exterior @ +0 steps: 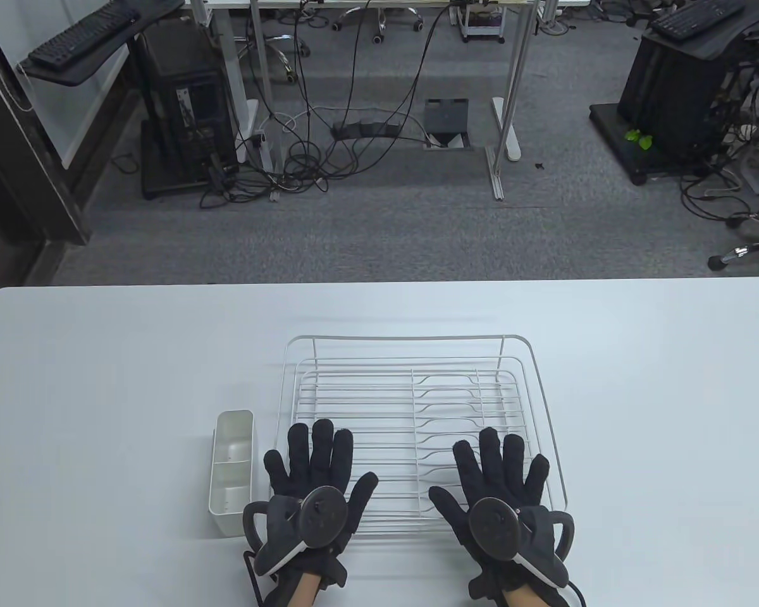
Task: Hang the cutlery bin on dish rack (Opening facing upward)
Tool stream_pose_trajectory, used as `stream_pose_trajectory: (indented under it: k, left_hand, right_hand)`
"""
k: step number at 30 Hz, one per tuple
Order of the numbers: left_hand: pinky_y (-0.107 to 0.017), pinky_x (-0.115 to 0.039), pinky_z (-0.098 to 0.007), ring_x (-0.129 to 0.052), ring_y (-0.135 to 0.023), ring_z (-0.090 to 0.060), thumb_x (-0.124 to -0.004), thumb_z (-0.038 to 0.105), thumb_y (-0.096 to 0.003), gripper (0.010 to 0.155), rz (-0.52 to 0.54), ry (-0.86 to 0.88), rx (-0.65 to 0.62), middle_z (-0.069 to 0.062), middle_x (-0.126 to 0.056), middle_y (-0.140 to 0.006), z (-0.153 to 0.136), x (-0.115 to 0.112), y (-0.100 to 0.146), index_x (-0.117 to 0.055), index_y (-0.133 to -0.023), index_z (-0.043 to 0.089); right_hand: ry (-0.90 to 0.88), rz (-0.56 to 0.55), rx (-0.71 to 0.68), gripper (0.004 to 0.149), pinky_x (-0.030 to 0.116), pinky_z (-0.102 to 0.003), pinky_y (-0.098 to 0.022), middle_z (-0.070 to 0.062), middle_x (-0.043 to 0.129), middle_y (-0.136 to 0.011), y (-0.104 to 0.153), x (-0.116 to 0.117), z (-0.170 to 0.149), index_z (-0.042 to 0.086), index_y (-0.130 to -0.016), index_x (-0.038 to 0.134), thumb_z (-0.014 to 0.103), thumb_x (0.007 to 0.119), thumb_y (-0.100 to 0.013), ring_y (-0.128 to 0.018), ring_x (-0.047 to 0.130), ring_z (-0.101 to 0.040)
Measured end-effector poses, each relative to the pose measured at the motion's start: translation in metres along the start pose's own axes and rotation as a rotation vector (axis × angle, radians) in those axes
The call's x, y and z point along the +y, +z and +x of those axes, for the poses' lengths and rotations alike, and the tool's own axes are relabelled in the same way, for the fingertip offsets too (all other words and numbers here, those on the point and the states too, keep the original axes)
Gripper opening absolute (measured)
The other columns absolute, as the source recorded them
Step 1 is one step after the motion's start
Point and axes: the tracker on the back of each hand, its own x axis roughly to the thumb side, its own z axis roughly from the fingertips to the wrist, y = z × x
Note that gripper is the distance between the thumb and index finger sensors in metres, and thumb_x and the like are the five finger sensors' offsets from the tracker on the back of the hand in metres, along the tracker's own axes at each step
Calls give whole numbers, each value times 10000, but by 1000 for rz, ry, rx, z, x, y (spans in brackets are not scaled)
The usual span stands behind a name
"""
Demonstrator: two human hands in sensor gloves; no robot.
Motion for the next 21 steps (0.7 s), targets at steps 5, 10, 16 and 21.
stream_pose_trajectory:
  k: [5, 10, 16, 21]
  left_hand:
    - [-721, -159, -659, -203, -1123, -361, -387, 719, -609, 761, 1, 0, 0, -73, -284, -1229, 0, 0, 0, -410, -1185, 223]
    - [-722, -159, -658, -205, -1123, -363, -386, 721, -608, 763, -1, 0, -1, -74, -286, -1229, 0, 0, 0, -410, -1186, 222]
    - [-720, -157, -661, -200, -1124, -364, -382, 722, -609, 763, 6, -4, -7, -78, -279, -1230, 0, 0, 0, -402, -1186, 225]
    - [-715, -147, -666, -177, -1122, -366, -378, 727, -606, 769, 10, -4, -12, -78, -258, -1231, 0, 0, 0, -376, -1188, 224]
  right_hand:
    - [0, 0, 0, 799, 10, -657, -645, -199, 347, -1206, 0, 0, 0, 175, -1150, 512, 695, 511, -544, -1079, 210, -476]
    - [-1, 0, 0, 799, 11, -657, -645, -201, 348, -1205, 0, 0, 0, 175, -1150, 512, 695, 510, -544, -1078, 211, -476]
    - [-1, 0, -1, 798, 12, -658, -645, -202, 348, -1206, 0, 0, 0, 176, -1150, 512, 695, 511, -544, -1078, 211, -476]
    - [-1, 0, -1, 799, 12, -658, -645, -200, 348, -1206, 0, 0, 0, 174, -1150, 513, 695, 511, -544, -1078, 211, -477]
